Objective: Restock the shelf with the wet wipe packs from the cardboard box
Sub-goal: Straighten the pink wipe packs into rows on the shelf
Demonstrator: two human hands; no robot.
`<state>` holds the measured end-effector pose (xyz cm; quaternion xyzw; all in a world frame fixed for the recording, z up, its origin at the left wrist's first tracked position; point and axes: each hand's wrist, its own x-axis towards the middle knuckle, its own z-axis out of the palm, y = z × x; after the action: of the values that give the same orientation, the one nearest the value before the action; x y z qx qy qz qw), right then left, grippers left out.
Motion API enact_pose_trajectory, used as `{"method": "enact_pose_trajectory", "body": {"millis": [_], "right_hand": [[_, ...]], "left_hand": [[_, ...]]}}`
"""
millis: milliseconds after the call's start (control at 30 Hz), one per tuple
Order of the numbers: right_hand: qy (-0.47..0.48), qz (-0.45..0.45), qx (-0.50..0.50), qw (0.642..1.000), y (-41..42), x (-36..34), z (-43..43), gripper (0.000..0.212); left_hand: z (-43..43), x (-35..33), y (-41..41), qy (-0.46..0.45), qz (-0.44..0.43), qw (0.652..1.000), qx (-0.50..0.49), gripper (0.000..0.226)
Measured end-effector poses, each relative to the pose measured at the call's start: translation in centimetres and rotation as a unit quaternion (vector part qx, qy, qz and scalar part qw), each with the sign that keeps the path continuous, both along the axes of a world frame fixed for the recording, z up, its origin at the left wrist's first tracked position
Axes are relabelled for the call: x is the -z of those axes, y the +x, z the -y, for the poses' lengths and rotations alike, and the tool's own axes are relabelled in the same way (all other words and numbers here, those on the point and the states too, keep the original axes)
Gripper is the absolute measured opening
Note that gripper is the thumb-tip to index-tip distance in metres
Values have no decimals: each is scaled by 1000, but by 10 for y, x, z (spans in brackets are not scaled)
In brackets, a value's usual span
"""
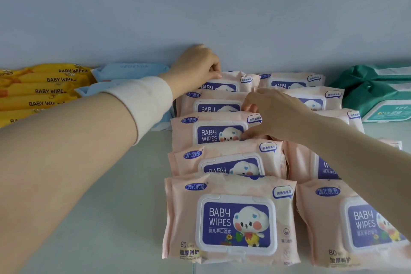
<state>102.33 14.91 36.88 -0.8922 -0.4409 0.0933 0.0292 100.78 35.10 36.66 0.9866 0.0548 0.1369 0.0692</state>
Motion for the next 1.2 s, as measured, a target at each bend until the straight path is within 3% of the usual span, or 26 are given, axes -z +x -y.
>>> {"method": "enact_pose_trajectory", "body": {"millis": [300, 400, 500, 567, 633, 867, 1033, 1200], "right_hand": [[-4, -7, 11, 1000, -2, -1, -2, 68], [-13, -1, 10, 1000, -2, -1, -2, 69], [-13, 2, 14, 1000, -2, 0, -3, 69], [-14, 4, 15, 1000, -2, 0, -3, 69], [-14, 6, 14, 1000, -3, 0, -3, 69], [-29, 16, 17, 999, -4, 0, -1, 66], [-35, 19, 12, 999, -6, -1, -1, 66], [-38, 23, 10, 999, -6, -1, -2, 66]], "left_hand": [[-1, -7, -5, -6, 40, 999, 14, 15], [-6, -8, -7, -63, -29, 997, 22, 20], [-5, -14, -7, -132, -111, 985, 12, 40], [-2, -16, -3, -119, -153, 981, 10, 47], [1, -17, 0, -85, -168, 982, 16, 40], [1, -18, -2, -48, -119, 992, 0, 34], [3, -14, -3, 1, -35, 998, -42, 37], [6, -8, 1, 22, -50, 998, -32, 39]]}}
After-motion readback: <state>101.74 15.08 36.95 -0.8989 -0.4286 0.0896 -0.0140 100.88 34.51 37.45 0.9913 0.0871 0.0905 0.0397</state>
